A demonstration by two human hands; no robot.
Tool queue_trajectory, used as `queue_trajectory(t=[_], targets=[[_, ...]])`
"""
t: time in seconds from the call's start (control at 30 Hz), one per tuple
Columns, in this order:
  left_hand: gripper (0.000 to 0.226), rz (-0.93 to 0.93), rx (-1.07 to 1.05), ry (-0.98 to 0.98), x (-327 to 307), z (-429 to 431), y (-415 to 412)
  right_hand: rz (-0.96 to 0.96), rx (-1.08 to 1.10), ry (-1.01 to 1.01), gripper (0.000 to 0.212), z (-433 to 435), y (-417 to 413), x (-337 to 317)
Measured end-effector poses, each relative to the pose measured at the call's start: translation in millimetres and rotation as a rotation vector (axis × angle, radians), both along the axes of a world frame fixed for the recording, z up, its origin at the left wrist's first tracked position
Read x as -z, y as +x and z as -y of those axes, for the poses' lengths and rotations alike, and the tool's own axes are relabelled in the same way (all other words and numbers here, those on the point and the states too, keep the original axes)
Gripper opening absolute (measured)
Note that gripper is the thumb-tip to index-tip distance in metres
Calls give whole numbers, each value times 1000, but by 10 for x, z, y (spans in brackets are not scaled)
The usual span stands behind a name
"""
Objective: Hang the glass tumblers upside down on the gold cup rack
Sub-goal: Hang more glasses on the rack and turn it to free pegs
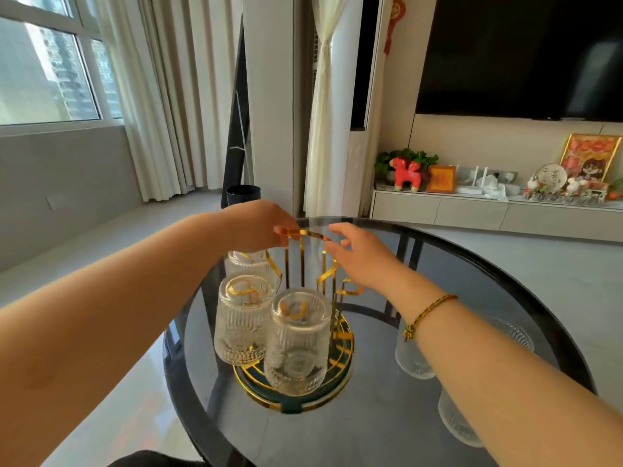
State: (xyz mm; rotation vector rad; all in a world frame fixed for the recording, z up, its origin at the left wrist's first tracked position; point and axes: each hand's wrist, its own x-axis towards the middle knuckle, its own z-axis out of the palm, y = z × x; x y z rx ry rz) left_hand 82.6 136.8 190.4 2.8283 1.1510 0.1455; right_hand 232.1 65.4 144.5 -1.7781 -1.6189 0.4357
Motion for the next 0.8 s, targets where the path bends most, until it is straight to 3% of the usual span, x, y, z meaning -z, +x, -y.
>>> queue_trajectory(t=[0.1, 0.37, 0.47, 0.53, 0.67, 0.8], targets=[[29, 31, -23, 13, -10, -27, -34, -14, -57, 59, 23, -38, -96, 9], [35, 169, -301, 146, 91, -135, -154, -76, -31, 52, 28, -4, -179, 57], [23, 364, -353, -50, 171, -94, -136, -113, -6, 121, 23, 33, -166, 78], [27, 428, -375, -184, 182, -58, -90, -149, 27, 169, 21, 48, -172, 103], [53, 382, -455, -305, 144, 91, 114, -152, 66, 204, 21, 56, -224, 143], [64, 314, -477, -245, 131, 200, 284, -118, 43, 200, 23, 139, -245, 175]])
